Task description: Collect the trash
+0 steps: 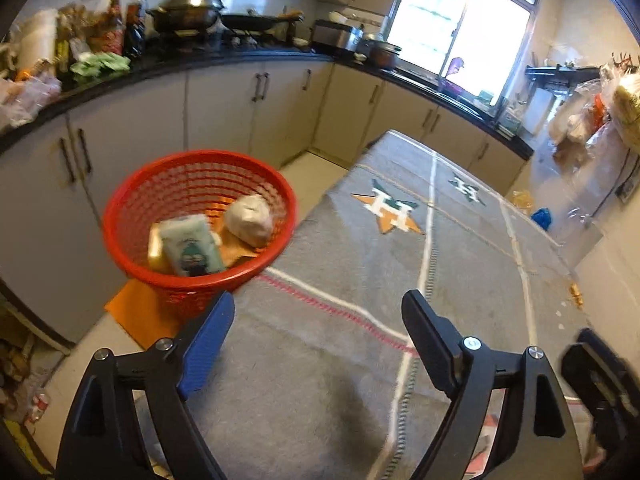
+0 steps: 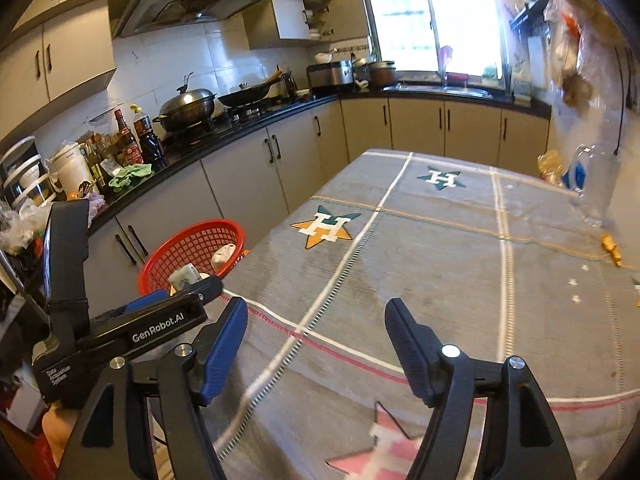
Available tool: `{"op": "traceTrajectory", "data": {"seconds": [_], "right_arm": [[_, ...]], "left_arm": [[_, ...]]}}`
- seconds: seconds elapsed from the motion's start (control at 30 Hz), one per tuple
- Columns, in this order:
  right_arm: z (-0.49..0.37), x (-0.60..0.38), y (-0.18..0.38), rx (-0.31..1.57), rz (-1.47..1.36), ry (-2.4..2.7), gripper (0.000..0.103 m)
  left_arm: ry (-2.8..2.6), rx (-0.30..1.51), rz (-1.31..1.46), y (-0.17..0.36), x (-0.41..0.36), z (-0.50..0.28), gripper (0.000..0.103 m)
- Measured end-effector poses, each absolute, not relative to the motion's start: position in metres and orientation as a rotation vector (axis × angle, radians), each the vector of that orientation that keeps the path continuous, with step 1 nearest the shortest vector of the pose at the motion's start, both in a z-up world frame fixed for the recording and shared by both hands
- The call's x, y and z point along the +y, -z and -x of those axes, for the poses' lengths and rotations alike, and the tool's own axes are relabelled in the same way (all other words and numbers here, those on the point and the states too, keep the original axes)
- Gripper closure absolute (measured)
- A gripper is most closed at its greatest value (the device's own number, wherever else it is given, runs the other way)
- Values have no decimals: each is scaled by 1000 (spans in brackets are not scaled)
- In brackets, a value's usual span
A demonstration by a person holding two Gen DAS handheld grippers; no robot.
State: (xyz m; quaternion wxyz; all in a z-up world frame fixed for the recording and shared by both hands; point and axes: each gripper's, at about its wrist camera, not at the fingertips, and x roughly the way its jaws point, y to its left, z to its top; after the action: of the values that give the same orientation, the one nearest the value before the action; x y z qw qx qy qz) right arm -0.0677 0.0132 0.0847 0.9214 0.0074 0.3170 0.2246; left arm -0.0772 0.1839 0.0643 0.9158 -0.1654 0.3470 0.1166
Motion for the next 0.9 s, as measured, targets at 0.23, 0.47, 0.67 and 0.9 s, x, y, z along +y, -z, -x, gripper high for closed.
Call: {"op": "traceTrajectory", "data": {"seconds": [0.23,0.47,0.67,0.9], "right_arm": [[102,0,-82,631,8,-431,21],[128,-13,-73,628,28,-396,21],[133,-24,-63,635,12,-354,20],[147,-27,-60,625,9,-331,20]], "left_arm": [[-227,726,321,-59,174,104,11],[-202,734,379,-47,162,127,11],[-199,684,276,-45,144,149,8],[-180,663,238,-41,132,166,3]]}}
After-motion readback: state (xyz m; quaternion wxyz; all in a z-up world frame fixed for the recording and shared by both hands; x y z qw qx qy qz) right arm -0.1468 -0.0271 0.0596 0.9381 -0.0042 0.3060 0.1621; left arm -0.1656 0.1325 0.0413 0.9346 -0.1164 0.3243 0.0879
